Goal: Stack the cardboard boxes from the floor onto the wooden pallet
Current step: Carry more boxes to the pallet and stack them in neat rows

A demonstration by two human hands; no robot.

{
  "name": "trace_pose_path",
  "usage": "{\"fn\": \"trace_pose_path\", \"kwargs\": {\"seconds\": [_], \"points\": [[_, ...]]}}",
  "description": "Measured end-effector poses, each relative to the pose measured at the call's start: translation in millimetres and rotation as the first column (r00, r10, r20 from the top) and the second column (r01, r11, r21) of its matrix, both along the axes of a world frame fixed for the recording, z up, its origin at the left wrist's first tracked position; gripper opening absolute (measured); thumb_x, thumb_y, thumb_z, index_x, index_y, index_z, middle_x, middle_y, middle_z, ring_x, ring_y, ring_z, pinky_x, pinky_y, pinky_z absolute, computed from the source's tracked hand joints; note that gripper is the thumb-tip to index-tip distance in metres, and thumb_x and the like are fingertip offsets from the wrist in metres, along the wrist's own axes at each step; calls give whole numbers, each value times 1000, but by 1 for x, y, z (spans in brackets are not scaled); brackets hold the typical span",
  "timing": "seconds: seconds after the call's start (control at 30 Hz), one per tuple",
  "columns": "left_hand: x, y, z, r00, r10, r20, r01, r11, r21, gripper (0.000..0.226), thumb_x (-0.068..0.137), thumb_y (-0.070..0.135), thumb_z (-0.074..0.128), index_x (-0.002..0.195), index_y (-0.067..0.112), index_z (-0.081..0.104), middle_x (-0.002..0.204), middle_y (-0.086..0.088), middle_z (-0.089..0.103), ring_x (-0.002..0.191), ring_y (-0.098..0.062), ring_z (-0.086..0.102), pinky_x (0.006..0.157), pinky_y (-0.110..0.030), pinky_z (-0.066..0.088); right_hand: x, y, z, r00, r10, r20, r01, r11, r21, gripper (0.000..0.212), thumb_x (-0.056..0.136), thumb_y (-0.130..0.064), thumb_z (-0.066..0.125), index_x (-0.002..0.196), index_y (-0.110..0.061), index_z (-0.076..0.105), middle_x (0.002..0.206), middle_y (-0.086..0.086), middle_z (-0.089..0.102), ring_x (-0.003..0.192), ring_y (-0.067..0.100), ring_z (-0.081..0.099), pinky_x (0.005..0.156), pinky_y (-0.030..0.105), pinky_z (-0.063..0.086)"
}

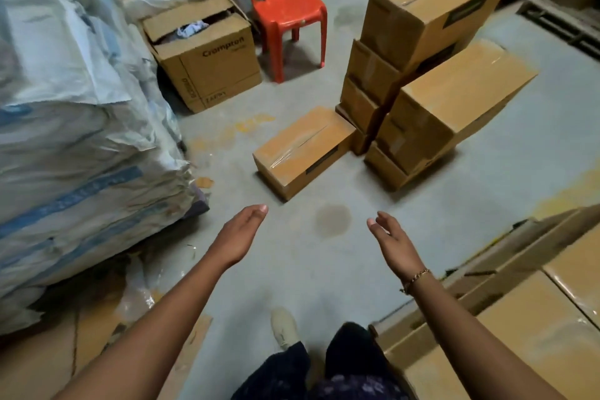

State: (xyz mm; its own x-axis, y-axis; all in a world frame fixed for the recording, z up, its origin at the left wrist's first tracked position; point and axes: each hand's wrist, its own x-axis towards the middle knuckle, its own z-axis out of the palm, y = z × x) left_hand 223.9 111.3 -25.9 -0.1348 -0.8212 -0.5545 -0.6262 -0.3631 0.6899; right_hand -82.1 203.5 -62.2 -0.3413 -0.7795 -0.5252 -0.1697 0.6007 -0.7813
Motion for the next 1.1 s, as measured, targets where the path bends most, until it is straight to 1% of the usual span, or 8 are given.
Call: {"fn": "trace_pose_path", "kwargs": {"seconds": [0.17,0.27,0.4,0.57,0.7,0.8,1.0,1.1], "points": [[5,-99,-23,999,-52,-13,52,998,48,59,92,80,39,135,44,54,149,7,56,138,-17,50,116,-42,36,27,-83,-21,997,-32,63,30,999,34,58,103,-47,54,155,-25,39,158,-1,44,141,18,45,103,27,34],[-3,-164,-46,994,-106,3,105,991,86,66,95,79,36,144,38,51,152,6,53,140,-18,48,117,-43,35,36,-144,-41,995,-66,78,62,996,61,58,104,-48,53,155,-26,38,158,-1,43,142,18,44,102,27,34],[-20,-244,-77,991,-127,33,122,985,120,79,87,88,32,139,34,55,147,4,57,137,-19,51,113,-42,37,39,-222,-73,991,-99,91,87,988,127,61,104,-50,51,158,-25,35,159,-1,42,142,19,44,103,27,34],[-38,-344,-139,979,-184,90,172,977,129,62,103,67,35,144,26,57,151,1,54,141,-22,46,113,-38,32,40,-318,-131,985,-112,132,82,975,208,68,102,-55,51,159,-24,32,162,-1,39,143,21,43,105,29,34],[-53,-421,-197,959,-262,109,251,962,108,55,107,57,38,141,20,59,150,-3,55,139,-22,46,100,-27,29,41,-387,-188,970,-186,154,137,949,284,72,101,-60,50,160,-24,29,162,1,38,145,24,41,109,34,34],[-60,-480,-250,937,-317,148,303,947,109,51,110,49,38,141,14,59,149,-7,55,140,-23,46,96,-23,26,44,-433,-241,950,-271,158,206,918,338,75,100,-63,49,160,-23,28,162,3,38,145,25,41,103,32,32],[-68,-588,-387,893,-420,159,408,907,107,54,106,56,42,116,13,72,126,-11,68,121,-26,59,92,-29,37,50,-504,-363,894,-431,122,351,844,407,77,99,-63,49,160,-22,27,162,5,38,146,26,40,111,36,32],[-72,-632,-457,865,-465,190,443,885,146,79,92,78,38,131,16,66,142,-10,60,135,-27,52,110,-40,40,54,-530,-430,854,-508,107,418,796,438,79,99,-65,48,161,-22,26,164,4,36,147,27,39,114,39,32]]}}
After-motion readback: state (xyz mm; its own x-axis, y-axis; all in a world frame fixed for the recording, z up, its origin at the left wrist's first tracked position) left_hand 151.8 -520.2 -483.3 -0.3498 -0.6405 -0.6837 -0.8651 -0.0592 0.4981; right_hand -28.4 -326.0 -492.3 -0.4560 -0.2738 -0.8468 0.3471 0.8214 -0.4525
